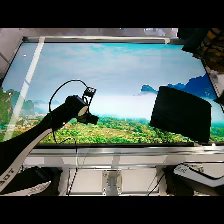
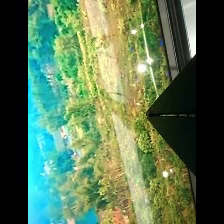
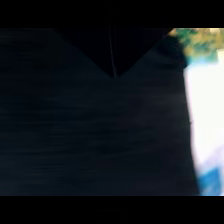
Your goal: Fold the clothes and pants, and hang the long-sleeved shirts on hangers.
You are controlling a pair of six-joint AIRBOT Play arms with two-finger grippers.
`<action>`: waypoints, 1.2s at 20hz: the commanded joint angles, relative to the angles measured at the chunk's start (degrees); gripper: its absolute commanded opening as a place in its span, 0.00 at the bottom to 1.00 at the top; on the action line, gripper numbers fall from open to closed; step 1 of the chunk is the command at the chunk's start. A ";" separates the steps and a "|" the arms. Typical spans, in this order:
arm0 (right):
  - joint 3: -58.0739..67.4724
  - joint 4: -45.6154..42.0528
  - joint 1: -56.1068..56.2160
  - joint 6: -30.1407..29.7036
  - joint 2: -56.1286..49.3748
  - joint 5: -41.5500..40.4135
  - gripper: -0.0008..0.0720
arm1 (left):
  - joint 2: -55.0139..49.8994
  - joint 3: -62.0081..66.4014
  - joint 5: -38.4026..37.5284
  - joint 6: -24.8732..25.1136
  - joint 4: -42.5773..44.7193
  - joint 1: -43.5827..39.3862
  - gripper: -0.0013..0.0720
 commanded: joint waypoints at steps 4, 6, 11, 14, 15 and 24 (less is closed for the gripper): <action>-19.30 -7.54 34.86 7.26 17.07 3.15 0.03 | -0.02 -0.37 -2.60 0.00 -8.87 0.07 0.04; -24.28 -13.84 43.80 12.46 18.62 3.69 0.03 | -0.02 -0.37 -3.04 0.00 -10.84 0.07 0.04; -30.21 -17.25 56.78 22.40 18.67 4.70 0.03 | -0.02 -0.37 -3.02 0.00 -10.99 0.07 0.04; -30.60 -17.44 61.68 25.86 18.67 4.39 0.03 | -0.02 -0.37 -3.02 0.02 -10.95 0.07 0.04; -30.60 -17.46 62.79 26.40 18.67 3.98 0.03 | -0.02 -0.37 -3.02 0.02 -10.95 0.07 0.04; -30.60 -17.51 64.06 30.08 18.64 2.54 0.03 | -0.02 -0.37 -3.02 0.02 -10.97 0.07 0.04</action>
